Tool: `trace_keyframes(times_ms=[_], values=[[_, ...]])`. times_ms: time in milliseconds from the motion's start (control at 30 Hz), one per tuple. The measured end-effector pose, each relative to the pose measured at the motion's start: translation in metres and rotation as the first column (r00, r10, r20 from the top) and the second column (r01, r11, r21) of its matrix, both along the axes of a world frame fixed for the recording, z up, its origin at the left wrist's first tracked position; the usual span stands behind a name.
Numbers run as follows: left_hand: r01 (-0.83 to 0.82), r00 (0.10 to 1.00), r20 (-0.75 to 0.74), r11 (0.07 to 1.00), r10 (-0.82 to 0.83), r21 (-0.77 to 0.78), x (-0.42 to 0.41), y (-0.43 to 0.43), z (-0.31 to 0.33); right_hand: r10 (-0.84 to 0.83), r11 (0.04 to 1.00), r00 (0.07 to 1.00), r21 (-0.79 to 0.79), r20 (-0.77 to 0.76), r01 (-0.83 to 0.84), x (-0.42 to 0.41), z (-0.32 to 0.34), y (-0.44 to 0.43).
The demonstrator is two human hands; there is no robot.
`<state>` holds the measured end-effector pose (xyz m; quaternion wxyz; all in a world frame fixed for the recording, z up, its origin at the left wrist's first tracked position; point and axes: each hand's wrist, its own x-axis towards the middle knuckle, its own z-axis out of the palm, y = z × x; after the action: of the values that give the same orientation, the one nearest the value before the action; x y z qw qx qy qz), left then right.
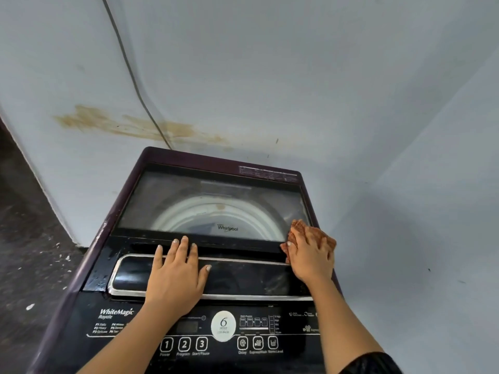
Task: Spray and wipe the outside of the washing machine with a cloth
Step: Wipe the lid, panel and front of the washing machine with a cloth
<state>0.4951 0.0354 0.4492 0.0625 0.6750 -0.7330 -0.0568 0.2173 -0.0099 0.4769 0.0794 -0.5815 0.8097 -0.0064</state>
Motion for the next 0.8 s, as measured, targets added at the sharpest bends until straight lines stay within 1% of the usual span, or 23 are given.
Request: trace_keyframes(times_ms=[100,200,233,300,333,367,433,467,533,633,667,700,767,800], values=[[0.018,1.0,-0.01,1.0,-0.018,0.014,-0.004,0.003,0.003,-0.071,0.995,0.997,-0.071,-0.006,0.071,0.018,0.0,0.005],[0.033,0.999,-0.012,0.999,-0.033,0.021,-0.005,0.006,0.006,-0.054,0.989,0.998,-0.14,-0.027,0.049,0.013,0.005,0.009],[0.039,0.999,-0.014,0.999,-0.038,0.024,-0.004,0.007,0.007,-0.053,0.986,0.999,-0.159,-0.006,0.052,0.007,0.008,0.01],[0.045,0.999,-0.011,0.999,-0.045,0.028,-0.004,0.009,0.007,-0.044,0.971,0.993,-0.23,0.109,0.068,-0.001,0.016,0.013],[0.047,0.999,-0.006,0.998,-0.047,0.029,-0.004,0.01,0.007,-0.015,0.959,0.986,-0.276,0.164,0.06,-0.003,0.019,0.017],[0.047,0.999,-0.007,0.998,-0.047,0.028,-0.004,0.01,0.007,0.043,0.947,0.983,-0.32,0.176,0.015,-0.002,0.019,0.023],[0.047,0.999,-0.008,0.999,-0.047,0.023,-0.006,0.011,0.006,0.196,0.91,0.976,-0.389,0.097,-0.144,0.004,0.015,0.038],[0.049,0.999,0.001,0.999,-0.049,0.021,-0.007,0.012,0.006,0.242,0.887,0.968,-0.421,0.073,-0.19,0.005,0.012,0.044],[0.046,0.999,0.015,0.999,-0.047,0.012,-0.01,0.013,0.005,0.255,0.882,0.963,-0.428,0.082,-0.197,0.004,0.014,0.049],[0.041,0.999,0.009,0.999,-0.041,0.004,-0.013,0.013,0.005,0.303,0.889,0.953,-0.358,-0.008,-0.285,0.003,0.02,0.049],[0.04,0.999,0.011,0.999,-0.04,0.004,-0.014,0.014,0.005,0.324,0.868,0.946,-0.392,-0.016,-0.304,0.006,0.024,0.05],[0.04,0.999,0.012,0.999,-0.04,0.002,-0.014,0.014,0.004,0.332,0.833,0.943,-0.47,0.004,-0.291,0.011,0.029,0.052],[0.045,0.999,-0.002,0.999,-0.045,-0.005,-0.014,0.013,0.003,0.308,0.739,0.951,-0.637,0.032,-0.218,0.015,0.04,0.05],[0.045,0.999,-0.014,0.999,-0.045,-0.005,-0.014,0.013,0.003,0.29,0.729,0.957,-0.652,0.021,-0.207,0.013,0.046,0.046]])
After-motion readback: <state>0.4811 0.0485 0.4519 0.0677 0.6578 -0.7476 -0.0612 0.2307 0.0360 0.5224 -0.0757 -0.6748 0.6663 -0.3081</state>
